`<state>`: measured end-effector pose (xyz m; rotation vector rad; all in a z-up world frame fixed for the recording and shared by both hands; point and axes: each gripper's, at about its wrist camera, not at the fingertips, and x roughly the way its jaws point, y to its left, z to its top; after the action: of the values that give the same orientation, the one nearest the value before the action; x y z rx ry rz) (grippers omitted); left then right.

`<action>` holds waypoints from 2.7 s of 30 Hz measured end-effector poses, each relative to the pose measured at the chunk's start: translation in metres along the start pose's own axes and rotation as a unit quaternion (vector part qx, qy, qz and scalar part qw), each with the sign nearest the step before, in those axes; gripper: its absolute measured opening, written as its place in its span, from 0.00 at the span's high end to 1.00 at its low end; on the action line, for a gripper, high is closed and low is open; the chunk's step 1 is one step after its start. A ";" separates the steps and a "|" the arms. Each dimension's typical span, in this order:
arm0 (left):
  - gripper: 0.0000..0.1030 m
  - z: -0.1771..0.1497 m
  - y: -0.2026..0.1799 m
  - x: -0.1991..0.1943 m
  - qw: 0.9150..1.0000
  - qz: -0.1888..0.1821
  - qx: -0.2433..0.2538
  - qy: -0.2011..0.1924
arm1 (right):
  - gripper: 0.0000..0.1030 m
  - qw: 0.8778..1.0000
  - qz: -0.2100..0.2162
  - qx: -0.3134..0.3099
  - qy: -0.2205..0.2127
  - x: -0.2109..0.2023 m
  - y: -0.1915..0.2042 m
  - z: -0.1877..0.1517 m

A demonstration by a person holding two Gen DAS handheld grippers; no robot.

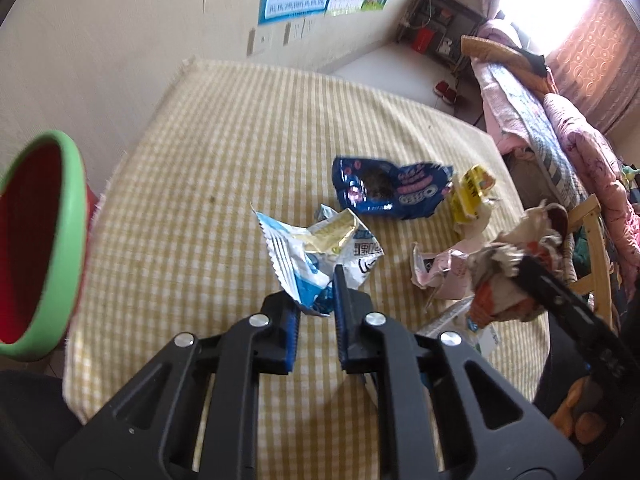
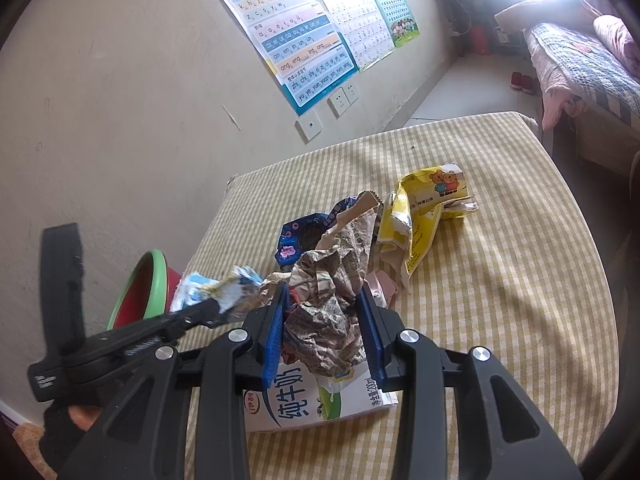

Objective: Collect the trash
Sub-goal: 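Grasp the white-blue snack wrapper with the left gripper while the right holds the paper, then carry the white-blue wrapper over the bin with the left gripper while the right lifts the paper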

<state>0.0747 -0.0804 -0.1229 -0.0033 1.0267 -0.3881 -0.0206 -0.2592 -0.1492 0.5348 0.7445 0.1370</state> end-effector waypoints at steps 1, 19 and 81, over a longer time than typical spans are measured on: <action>0.86 0.000 -0.001 -0.005 1.000 0.002 0.004 -0.007 | 0.66 1.000 -0.002 -0.004 0.001 0.000 0.002 -0.001; 0.86 -0.008 0.027 -0.073 0.995 0.031 0.015 -0.090 | 0.66 0.996 0.007 -0.081 0.030 -0.002 0.063 -0.017; 0.86 -0.016 0.127 -0.105 0.985 0.078 -0.073 -0.137 | 0.66 0.975 0.048 -0.199 0.087 0.046 0.179 -0.023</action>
<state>0.0535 0.0738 -0.0673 -0.1047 0.7748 -0.1626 0.0100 -0.0823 -0.1005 0.1760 0.8368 0.4179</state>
